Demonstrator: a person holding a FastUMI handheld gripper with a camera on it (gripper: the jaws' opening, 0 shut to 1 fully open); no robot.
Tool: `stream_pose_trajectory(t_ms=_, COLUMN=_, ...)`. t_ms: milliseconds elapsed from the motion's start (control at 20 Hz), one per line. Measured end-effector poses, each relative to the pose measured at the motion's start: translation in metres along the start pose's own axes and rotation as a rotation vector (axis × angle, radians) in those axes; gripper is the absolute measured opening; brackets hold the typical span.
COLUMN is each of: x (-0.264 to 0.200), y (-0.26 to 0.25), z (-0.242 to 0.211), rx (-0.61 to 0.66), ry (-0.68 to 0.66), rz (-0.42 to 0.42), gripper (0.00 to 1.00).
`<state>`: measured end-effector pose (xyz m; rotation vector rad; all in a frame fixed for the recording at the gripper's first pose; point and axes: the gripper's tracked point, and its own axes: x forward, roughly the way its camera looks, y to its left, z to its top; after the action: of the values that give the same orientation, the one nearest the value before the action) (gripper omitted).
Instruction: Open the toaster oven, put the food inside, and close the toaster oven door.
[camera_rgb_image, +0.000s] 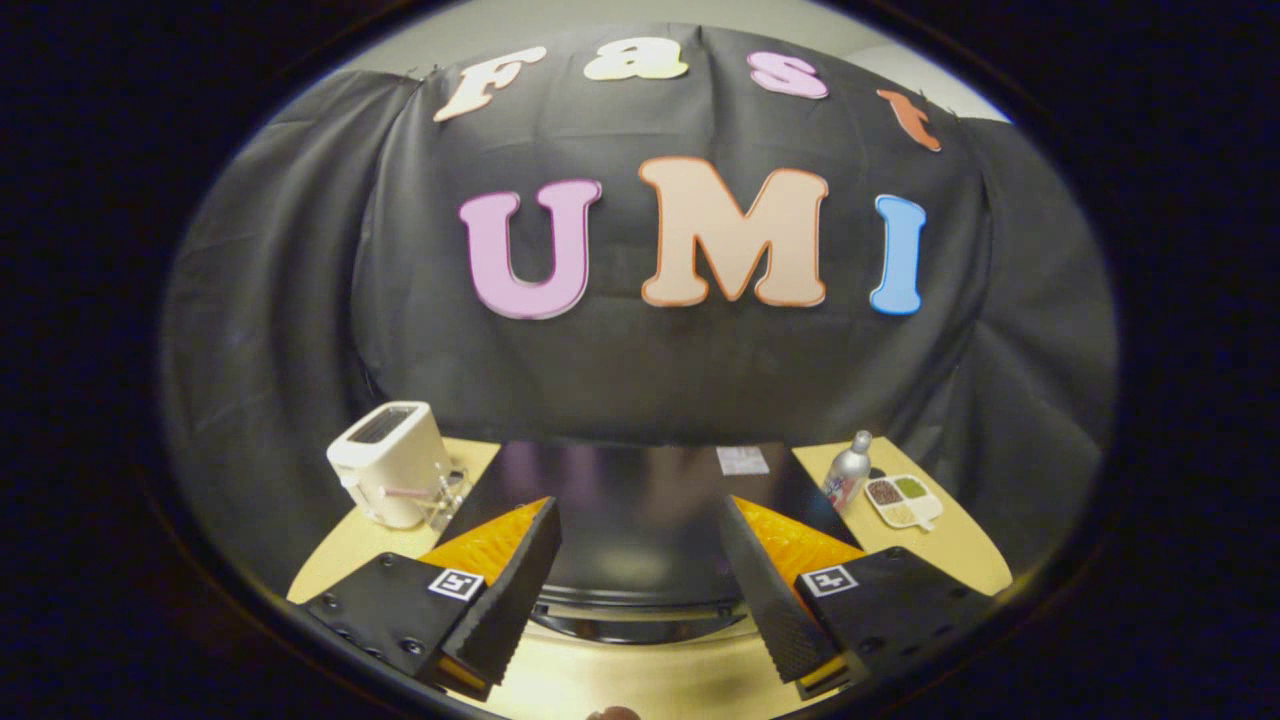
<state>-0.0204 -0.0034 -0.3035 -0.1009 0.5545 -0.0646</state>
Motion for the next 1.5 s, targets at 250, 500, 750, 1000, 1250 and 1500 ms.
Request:
stream_pose_trajectory(t_ms=250, x=0.01, y=0.007, z=-0.047, rx=-0.001, ry=0.096, rz=0.001, gripper=0.99)
stream_pose_trajectory(t_ms=500, x=0.007, y=0.004, z=-0.053, rx=0.07, ry=0.086, rz=-0.008, gripper=1.0)
stream_pose_trajectory(t_ms=750, x=-0.009, y=0.001, z=-0.066, rx=0.072, ry=0.087, rz=-0.001, gripper=1.0)
stream_pose_trajectory(t_ms=1000, x=-0.023, y=0.002, z=-0.069, rx=0.058, ry=0.091, rz=0.004, gripper=1.0)
stream_pose_trajectory(t_ms=1250, x=-0.04, y=0.001, z=-0.081, rx=0.048, ry=0.109, rz=0.014, gripper=1.0)
stream_pose_trajectory(t_ms=1500, x=-0.065, y=-0.001, z=-0.104, rx=0.036, ry=0.147, rz=0.019, gripper=1.0)
